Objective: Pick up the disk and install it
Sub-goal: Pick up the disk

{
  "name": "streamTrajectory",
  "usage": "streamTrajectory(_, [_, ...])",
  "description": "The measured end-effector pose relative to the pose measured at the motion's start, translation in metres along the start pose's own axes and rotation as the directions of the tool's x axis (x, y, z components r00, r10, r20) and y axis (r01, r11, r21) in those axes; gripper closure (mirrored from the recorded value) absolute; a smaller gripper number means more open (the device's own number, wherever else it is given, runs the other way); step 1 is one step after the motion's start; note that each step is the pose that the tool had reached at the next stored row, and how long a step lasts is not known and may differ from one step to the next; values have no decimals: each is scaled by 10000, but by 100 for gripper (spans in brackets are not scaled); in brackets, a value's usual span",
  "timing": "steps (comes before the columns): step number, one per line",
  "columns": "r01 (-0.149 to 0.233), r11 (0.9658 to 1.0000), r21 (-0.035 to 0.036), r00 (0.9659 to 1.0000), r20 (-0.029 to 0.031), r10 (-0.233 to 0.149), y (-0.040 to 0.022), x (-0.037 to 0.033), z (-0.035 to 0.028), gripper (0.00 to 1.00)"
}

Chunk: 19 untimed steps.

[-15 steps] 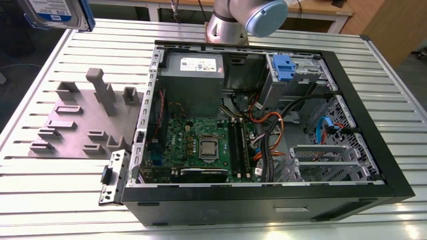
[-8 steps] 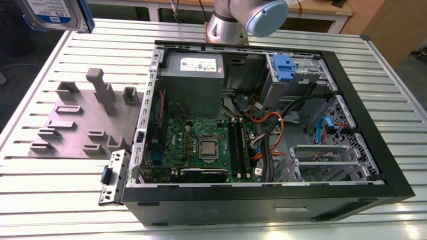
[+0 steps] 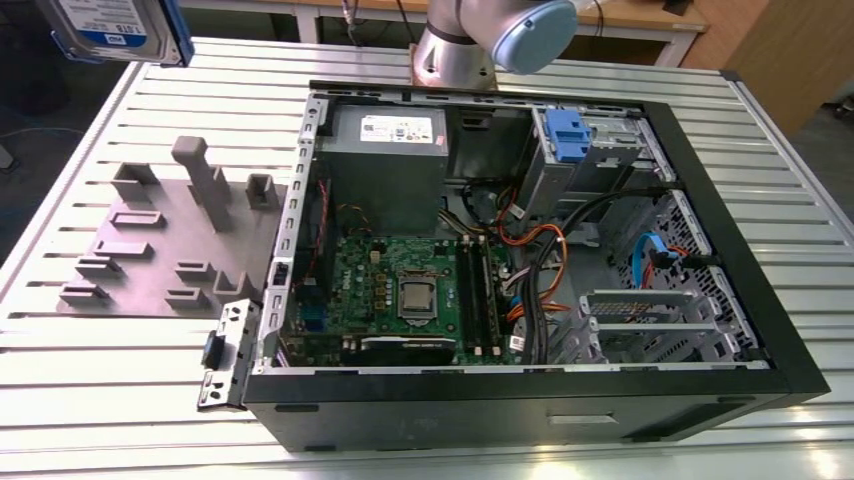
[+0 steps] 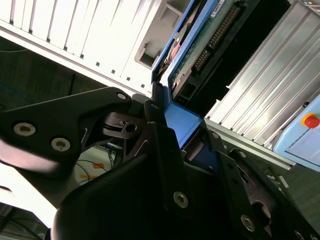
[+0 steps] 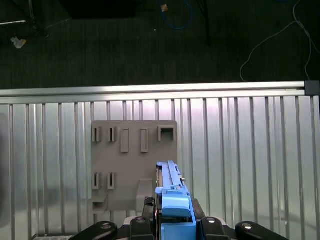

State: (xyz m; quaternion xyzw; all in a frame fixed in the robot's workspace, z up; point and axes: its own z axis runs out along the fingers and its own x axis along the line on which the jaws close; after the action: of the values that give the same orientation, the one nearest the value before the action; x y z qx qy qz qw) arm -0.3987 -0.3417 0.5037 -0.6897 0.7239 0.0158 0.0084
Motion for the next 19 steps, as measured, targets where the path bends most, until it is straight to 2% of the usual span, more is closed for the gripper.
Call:
streamTrajectory(11, [0,10000,1,10000,0,0,-97,-4,0,63])
streamTrajectory(19, [0,10000,0,10000,0,0,-143,-7,-1,63])
